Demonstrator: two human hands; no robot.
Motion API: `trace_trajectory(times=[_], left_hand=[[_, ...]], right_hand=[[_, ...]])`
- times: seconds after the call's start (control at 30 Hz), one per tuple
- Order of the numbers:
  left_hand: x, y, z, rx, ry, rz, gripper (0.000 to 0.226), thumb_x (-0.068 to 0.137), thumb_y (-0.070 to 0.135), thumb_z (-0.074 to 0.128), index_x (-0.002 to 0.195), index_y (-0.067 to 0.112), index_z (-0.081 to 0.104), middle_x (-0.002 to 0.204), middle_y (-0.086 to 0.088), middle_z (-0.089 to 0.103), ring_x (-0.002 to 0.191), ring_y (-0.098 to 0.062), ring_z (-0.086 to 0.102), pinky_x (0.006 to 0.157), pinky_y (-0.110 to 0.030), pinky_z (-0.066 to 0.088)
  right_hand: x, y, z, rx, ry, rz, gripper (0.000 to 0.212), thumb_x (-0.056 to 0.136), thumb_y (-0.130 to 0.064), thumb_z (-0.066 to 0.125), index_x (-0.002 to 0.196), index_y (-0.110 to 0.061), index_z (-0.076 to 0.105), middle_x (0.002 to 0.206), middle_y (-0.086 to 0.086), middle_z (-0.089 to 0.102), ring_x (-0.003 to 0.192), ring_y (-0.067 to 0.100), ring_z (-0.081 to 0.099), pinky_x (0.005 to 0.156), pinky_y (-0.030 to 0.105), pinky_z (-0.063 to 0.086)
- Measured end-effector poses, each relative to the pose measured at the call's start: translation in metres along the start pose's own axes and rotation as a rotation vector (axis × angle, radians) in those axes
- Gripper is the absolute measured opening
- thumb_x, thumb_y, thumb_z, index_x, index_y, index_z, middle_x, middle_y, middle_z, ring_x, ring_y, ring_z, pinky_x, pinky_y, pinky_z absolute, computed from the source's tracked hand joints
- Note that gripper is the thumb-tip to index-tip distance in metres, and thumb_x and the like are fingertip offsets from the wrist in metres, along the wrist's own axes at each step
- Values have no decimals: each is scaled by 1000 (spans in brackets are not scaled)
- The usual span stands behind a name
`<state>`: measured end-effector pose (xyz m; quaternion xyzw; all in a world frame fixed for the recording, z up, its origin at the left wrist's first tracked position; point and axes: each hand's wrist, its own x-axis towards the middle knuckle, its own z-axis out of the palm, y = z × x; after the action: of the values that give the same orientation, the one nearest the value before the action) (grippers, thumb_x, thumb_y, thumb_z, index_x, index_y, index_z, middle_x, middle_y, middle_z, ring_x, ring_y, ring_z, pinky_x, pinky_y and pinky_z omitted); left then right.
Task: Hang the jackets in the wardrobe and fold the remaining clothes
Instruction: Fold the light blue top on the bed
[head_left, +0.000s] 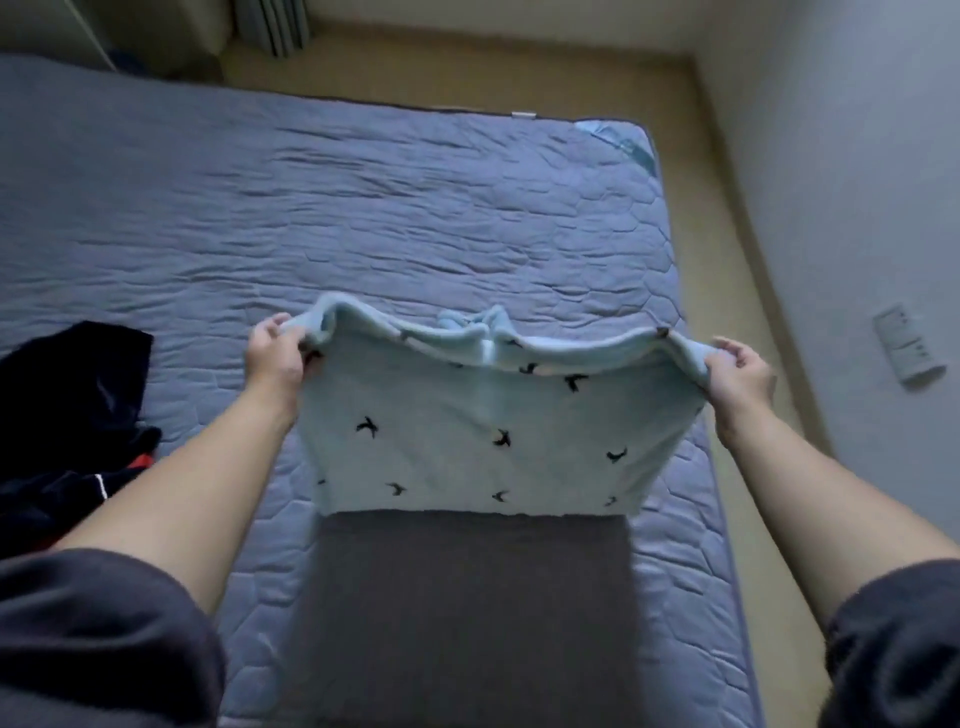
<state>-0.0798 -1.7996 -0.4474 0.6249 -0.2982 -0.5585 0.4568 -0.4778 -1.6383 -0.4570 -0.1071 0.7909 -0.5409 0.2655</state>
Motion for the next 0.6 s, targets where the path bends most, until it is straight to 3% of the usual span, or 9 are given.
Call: trace_trajectory(times=[0.07, 0.1, 0.17, 0.27, 0.33, 0.4, 0.47, 0.53, 0.6], left_hand=[[27, 5, 28, 81, -154, 45, 53, 100, 16, 43, 146, 27, 21, 145, -6, 39, 124, -20, 47, 92, -38, 41], [33, -1, 39, 175, -187, 54, 70, 100, 20, 46, 152, 24, 0, 157, -5, 22, 137, -19, 35, 102, -39, 33], [35, -31, 49, 377, -225, 79, 83, 97, 20, 52, 152, 18, -10, 160, -9, 8, 144, -20, 23, 112, -39, 26], [23, -115, 35, 786, -267, 89, 65, 92, 15, 57, 148, 11, 23, 150, -11, 36, 131, -27, 42, 104, -36, 36], [10, -174, 20, 1040, -299, 12, 36, 90, 20, 56, 125, 14, 50, 132, -9, 55, 109, -25, 54, 92, -33, 43], [1, -216, 14, 1136, -315, -127, 22, 89, 33, 58, 103, 15, 58, 116, -5, 63, 93, -21, 55, 87, -33, 48], [3, -240, 20, 931, -232, -377, 48, 86, 46, 62, 116, 9, 55, 121, -3, 56, 103, -23, 53, 86, -37, 51], [9, -252, 33, 486, -112, -641, 73, 81, 53, 67, 133, 7, 44, 129, -6, 48, 115, -28, 50, 81, -44, 52], [17, -262, 47, 172, -47, -728, 69, 78, 55, 69, 129, 15, 47, 125, -8, 54, 112, -30, 54, 81, -47, 49]], right_hand=[[22, -10, 26, 48, -173, -42, 56, 96, -16, 52, 148, -22, 31, 130, 2, 50, 109, 16, 55, 90, 30, 45], [26, -6, 39, 12, -257, -57, 64, 97, -19, 53, 151, -26, 20, 140, 2, 44, 123, 17, 49, 99, 33, 42], [20, 22, 58, -199, -366, -121, 73, 96, -20, 56, 153, -27, 11, 155, 6, 28, 140, 19, 33, 113, 38, 31], [-11, 102, 69, -767, -536, -274, 77, 91, -27, 59, 153, -24, 12, 158, 2, 20, 143, 19, 25, 111, 30, 25], [-32, 158, 75, -1240, -696, -395, 85, 90, -40, 57, 153, -30, 2, 161, -1, 6, 147, 22, 10, 115, 43, 20], [-42, 197, 86, -1492, -761, -456, 91, 89, -42, 56, 151, -36, -11, 161, -2, -13, 149, 25, -6, 116, 52, 11], [-39, 214, 101, -1535, -697, -506, 98, 88, -41, 59, 149, -34, -17, 160, 1, -20, 148, 27, -12, 116, 56, 7], [-27, 222, 116, -1555, -590, -562, 105, 86, -41, 63, 148, -32, -21, 159, 3, -21, 148, 30, -12, 114, 59, 4], [-12, 230, 128, -1592, -524, -592, 103, 87, -37, 62, 148, -32, -21, 160, 4, -16, 148, 32, -9, 112, 62, 3]])
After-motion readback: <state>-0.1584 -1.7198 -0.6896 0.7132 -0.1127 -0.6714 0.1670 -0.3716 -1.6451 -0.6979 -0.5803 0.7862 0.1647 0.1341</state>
